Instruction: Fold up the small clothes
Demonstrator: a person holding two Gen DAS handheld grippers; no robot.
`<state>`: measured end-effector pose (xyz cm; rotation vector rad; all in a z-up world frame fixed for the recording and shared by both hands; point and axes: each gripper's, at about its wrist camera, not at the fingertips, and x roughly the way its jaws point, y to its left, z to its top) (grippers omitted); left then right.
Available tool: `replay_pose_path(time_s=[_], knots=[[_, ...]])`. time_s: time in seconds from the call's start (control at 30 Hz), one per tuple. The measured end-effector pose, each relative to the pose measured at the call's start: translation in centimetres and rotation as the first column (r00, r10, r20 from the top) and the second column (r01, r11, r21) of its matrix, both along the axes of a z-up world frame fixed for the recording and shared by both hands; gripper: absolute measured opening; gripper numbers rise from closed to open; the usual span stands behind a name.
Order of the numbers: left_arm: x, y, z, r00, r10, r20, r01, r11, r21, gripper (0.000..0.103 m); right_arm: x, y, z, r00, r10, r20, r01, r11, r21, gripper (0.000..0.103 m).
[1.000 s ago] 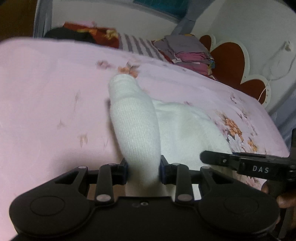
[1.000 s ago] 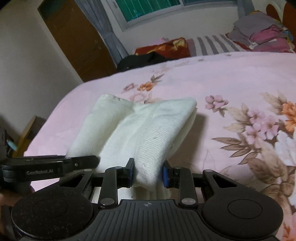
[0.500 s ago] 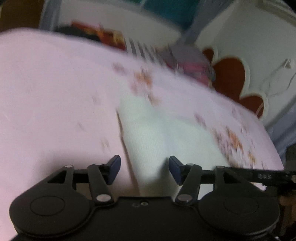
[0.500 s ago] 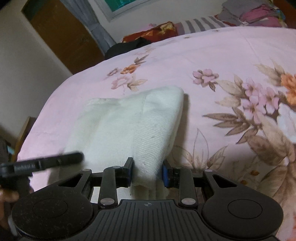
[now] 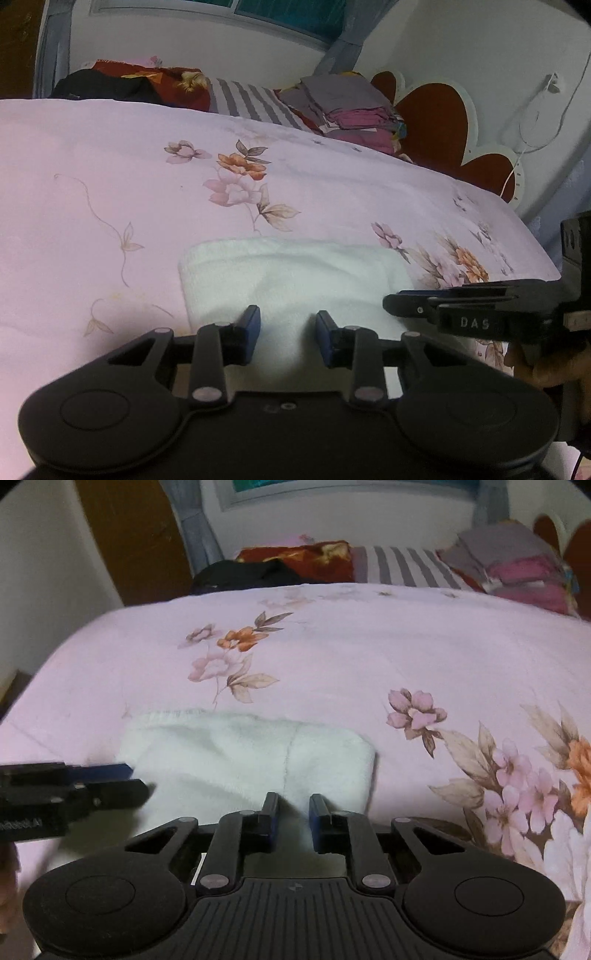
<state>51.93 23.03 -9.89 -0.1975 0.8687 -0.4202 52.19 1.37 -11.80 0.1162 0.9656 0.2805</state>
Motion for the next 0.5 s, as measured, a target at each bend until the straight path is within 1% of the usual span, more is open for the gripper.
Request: replay_pose_path(time_s=[0.13,0.2,0.27,0.33,0.37,0.43,0.5], knots=[[-0.2,-0.7,0.5,1.0,-0.007,0.018,0.006,0.999,0.053,0.031,-0.3,0.6,-0.1,1.0,0.017,0.026,-0.016,0.999,-0.051,0.016],[-0.8,-1.0,1.5,0.999,0.008,0.035,-0.011,0.997,0.079,0.031,-0.4,0.8,0.1,0.999,0.01,0.031,-0.008,0.998,-0.06,0.016],[-2.1,-0.9,3.0,0.997,0.01,0.07,-0.016,0.996,0.088,0.031,-1.5,0.6,1.6,0.998,-0.01,0.067,0.014,0.999,-0.052,0.016],[-3.5,-1.0,3.8,0.997,0.013,0.071,-0.019,0.996,0.088,0.031,-3.7,0.7,3.4,0.994,0.02,0.108,-0.018,1.0,-0.019,0.016],[-4.3,-1.1,4.2,0.997,0.01,0.076,-0.017,0.996,0.091,0.031,-4.5,0.9,3.9,0.992,0.039,0.118,-0.038,0.999,-0.016,0.016],[-5.2,-1.8,4.1,0.998,-0.005,0.07,-0.003,0.993,0.118,0.031,-6.2,1.5,4.4,0.987,0.079,0.139,-0.076,0.997,-0.025,0.016],[-5.2,-2.7,2.9,0.999,-0.03,0.035,0.025,0.988,0.151,0.031,-7.0,2.2,3.7,0.987,0.11,0.118,-0.104,0.993,-0.05,0.016]])
